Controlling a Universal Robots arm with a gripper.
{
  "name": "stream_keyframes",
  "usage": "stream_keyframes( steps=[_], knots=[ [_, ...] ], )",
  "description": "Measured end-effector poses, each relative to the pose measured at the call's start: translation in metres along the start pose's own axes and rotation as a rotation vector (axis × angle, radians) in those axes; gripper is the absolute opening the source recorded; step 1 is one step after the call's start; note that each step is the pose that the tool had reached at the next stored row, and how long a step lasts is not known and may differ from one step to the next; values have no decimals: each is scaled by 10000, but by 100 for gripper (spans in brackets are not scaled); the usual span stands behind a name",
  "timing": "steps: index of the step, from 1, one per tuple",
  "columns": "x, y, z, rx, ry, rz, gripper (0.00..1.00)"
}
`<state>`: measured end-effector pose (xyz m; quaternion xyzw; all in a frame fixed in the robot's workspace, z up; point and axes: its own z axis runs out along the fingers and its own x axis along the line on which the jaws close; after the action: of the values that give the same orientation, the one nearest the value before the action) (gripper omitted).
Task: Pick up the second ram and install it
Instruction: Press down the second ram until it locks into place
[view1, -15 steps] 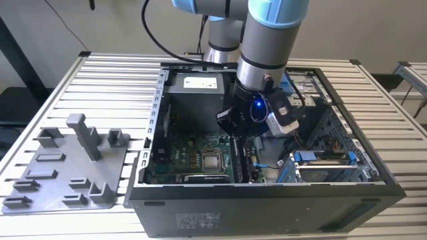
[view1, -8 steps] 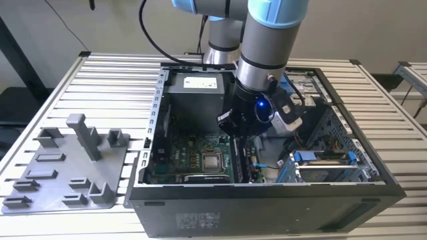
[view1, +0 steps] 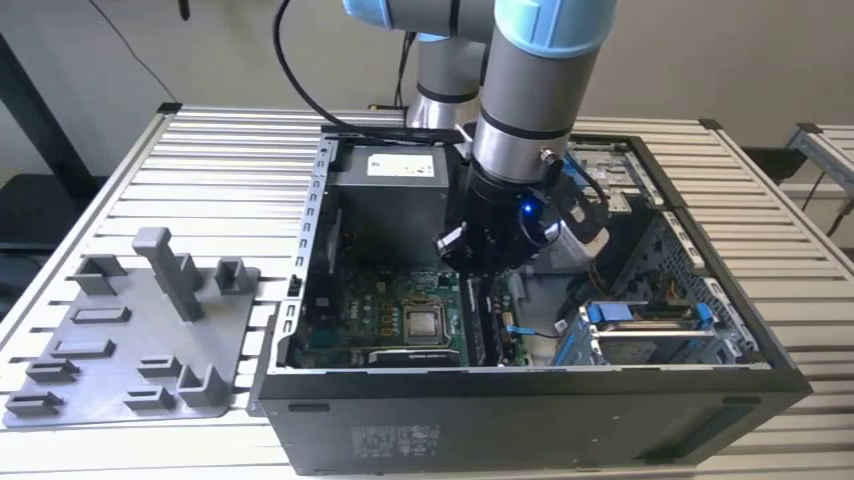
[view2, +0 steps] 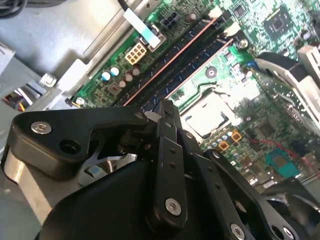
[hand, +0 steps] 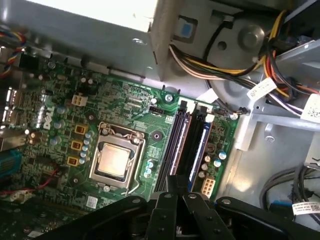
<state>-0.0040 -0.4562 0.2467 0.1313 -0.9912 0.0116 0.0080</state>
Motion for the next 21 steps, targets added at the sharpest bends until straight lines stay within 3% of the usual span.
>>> stream_keyframes(
  steps=[21],
  knots=[
    [23, 7, 31, 58, -86, -2975, 11]
  ],
)
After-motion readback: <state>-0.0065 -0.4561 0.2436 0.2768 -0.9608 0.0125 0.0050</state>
